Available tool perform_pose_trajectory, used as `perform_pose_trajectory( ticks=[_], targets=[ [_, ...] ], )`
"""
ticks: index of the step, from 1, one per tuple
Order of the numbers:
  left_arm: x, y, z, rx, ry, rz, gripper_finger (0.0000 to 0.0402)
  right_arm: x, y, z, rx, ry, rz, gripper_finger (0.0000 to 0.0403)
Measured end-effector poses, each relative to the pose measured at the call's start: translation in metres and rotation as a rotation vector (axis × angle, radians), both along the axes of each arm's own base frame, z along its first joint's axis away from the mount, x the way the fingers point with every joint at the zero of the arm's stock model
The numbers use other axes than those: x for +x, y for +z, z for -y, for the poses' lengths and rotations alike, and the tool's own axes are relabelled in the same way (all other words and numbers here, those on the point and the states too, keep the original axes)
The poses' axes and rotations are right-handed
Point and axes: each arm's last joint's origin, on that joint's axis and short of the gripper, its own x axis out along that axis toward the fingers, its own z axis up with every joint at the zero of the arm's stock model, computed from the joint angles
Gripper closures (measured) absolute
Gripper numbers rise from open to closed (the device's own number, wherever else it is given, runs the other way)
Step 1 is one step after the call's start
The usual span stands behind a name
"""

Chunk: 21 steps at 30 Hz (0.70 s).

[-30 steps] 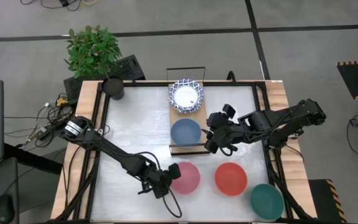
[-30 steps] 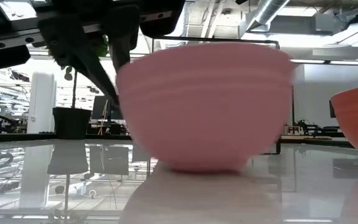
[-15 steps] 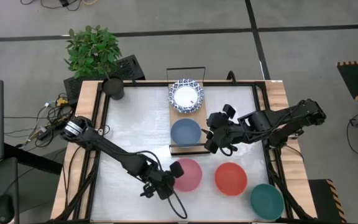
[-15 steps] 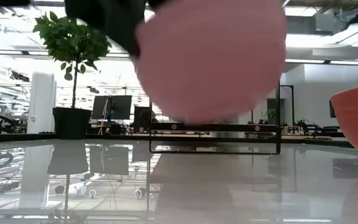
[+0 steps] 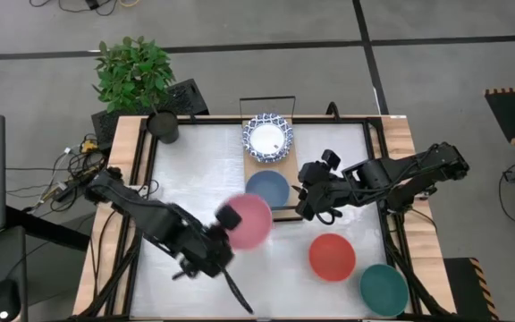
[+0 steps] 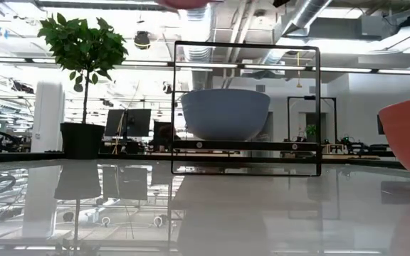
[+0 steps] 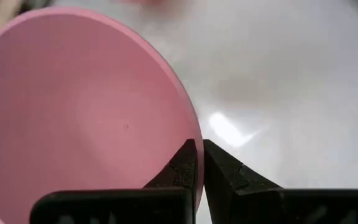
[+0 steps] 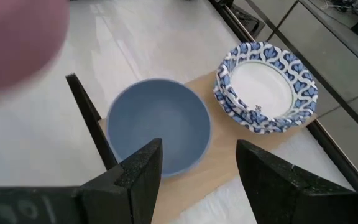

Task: Place and stack bowls onto a shelf
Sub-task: Stack the pink bowl on top of the blue bowl on the shelf

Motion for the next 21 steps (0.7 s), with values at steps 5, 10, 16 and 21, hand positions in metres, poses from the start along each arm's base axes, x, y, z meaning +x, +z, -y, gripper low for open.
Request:
perform_pose_trajectory(
  ticks=[5,10,16,21],
  targets=[
    [-0.018,0.037,-0.034,0.163,0.058,0.077,0.0401,-0.003,-0.002,0.001,-0.001,-0.015,-0.033,0.0173],
    [-0.041,0.066,-0.082,0.073,0.036,0.103,0.0401,-0.007,-0.005,0.002,-0.018,-0.016,-0.081,0.0173],
    [-0.039,0.076,-0.136,0.035,0.044,0.112,0.0401,-0.014,-0.008,0.006,-0.05,-0.02,-0.167,0.0173],
    [-0.016,0.058,-0.166,-0.059,-0.03,0.08,0.0401,-0.013,-0.008,0.011,-0.089,-0.001,-0.195,0.0173]
  ],
)
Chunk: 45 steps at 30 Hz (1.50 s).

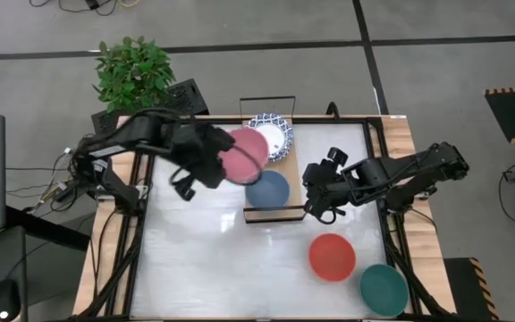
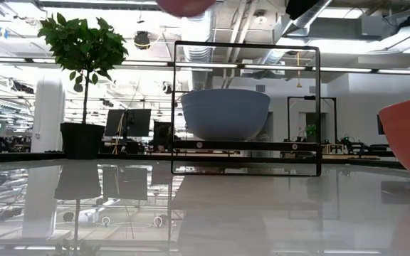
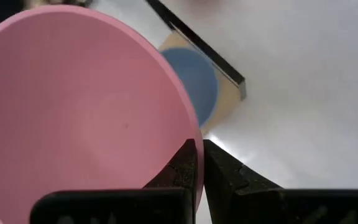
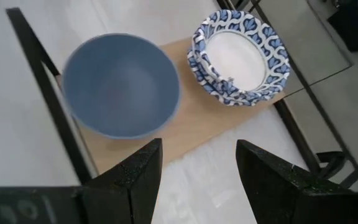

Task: Place and stack bowls onto a shelf
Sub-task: Stack the pink bowl on top of the blue bowl on the shelf

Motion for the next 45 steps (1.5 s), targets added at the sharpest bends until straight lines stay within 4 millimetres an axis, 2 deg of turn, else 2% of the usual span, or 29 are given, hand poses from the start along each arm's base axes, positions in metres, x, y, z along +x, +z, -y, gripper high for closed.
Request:
perform_pose_trajectory(
  ticks=[5,10,20,25,27,30,33,38,41,45],
  targets=[
    [0.018,-0.031,-0.023,0.041,0.021,-0.046,0.0401,0.001,0.0,0.006,-0.052,0.042,-0.05,0.0173],
    [0.035,-0.061,-0.032,0.308,-0.073,-0.098,0.0401,0.002,0.0,0.014,-0.088,0.05,-0.081,0.0173],
    [0.043,-0.074,-0.03,0.235,-0.12,-0.06,0.0401,0.002,-0.001,0.023,-0.077,0.001,-0.091,0.0173],
    [0.05,-0.068,-0.037,0.105,0.187,0.069,0.0401,0.002,-0.001,0.023,-0.062,-0.025,-0.073,0.0173],
    [0.049,-0.068,-0.038,0.053,0.219,0.065,0.0401,0.002,-0.001,0.023,-0.06,-0.029,-0.071,0.0173],
    [0.045,-0.072,-0.035,-0.013,0.126,0.001,0.0401,0.001,-0.001,0.022,-0.054,-0.033,-0.067,0.0173],
    [0.037,-0.077,-0.028,-0.069,-0.099,-0.092,0.0401,0.001,-0.001,0.021,-0.052,-0.031,-0.064,0.0173],
    [0.039,-0.083,-0.024,-0.123,-0.334,-0.054,0.0401,0.001,-0.001,0.021,-0.052,-0.031,-0.064,0.0173],
    [0.043,-0.088,-0.025,-0.05,-0.388,-0.027,0.0401,0.001,-0.001,0.022,-0.052,-0.037,-0.064,0.0173],
    [0.049,-0.101,-0.031,0.017,-0.352,-0.044,0.0401,0.002,-0.001,0.023,-0.051,-0.041,-0.063,0.0173]
  ],
)
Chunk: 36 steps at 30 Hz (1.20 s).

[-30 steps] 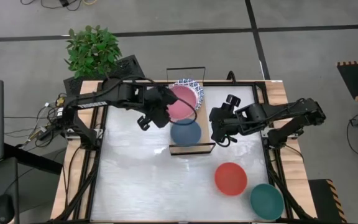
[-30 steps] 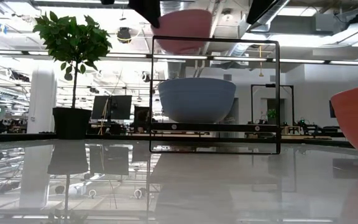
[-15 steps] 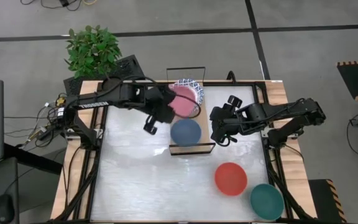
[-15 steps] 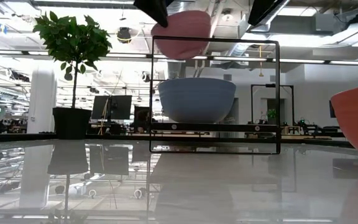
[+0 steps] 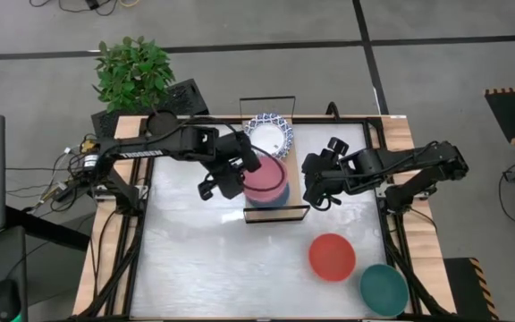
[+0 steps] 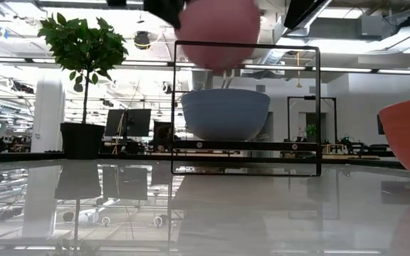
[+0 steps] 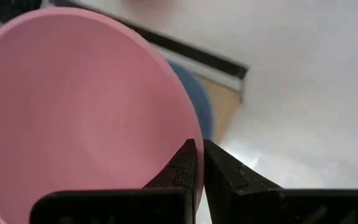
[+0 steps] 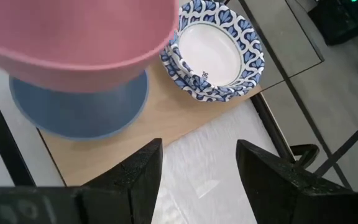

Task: Place and stack bowls onto a shelf
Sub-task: Stack the pink bowl on top of the blue bowl on the shelf

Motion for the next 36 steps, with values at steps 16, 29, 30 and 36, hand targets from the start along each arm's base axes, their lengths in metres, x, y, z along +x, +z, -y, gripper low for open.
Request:
perform_pose_trajectory(
  ticks=[16,29,30,36],
  targets=[
    [0.026,-0.045,-0.001,0.128,-0.024,-0.059,0.0401,0.0,0.0,0.0,-0.004,0.006,-0.005,0.0173],
    [0.027,-0.047,0.003,0.106,-0.094,-0.056,0.0401,0.0,0.0,0.0,-0.004,0.006,-0.004,0.0173],
    [0.027,-0.047,0.003,0.104,-0.096,-0.056,0.0401,0.0,0.0,0.0,-0.004,0.006,-0.004,0.0173],
    [0.026,-0.049,0.004,0.06,-0.101,-0.067,0.0401,0.0,0.0,0.002,-0.004,0.0,-0.005,0.0173]
  ],
)
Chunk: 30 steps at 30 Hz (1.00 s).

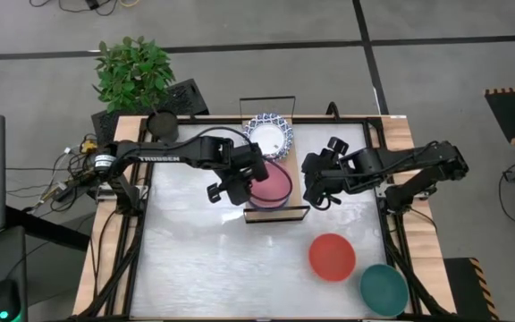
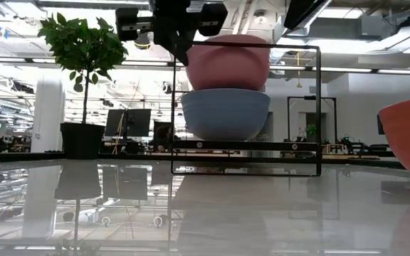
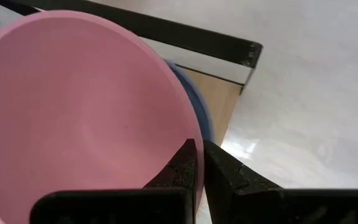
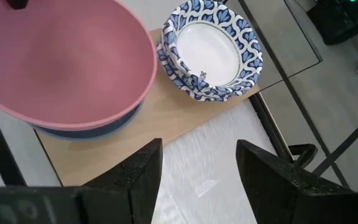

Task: Place and stack bowls onto a shelf
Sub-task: Stack the pink bowl on top of the blue bowl on the shelf

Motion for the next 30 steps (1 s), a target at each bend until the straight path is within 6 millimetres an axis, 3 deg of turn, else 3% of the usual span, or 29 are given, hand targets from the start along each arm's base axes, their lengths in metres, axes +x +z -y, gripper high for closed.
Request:
perform_pose_trajectory(
  ticks=[25,30],
  targets=[
    [0.001,0.0,0.004,-0.024,-0.001,0.01,0.0401,0.001,0.0,0.006,-0.01,-0.002,-0.014,0.0173],
    [0.001,-0.018,0.006,0.016,-0.014,-0.008,0.0401,0.001,0.0,0.007,-0.01,-0.006,-0.014,0.0173]
  ],
)
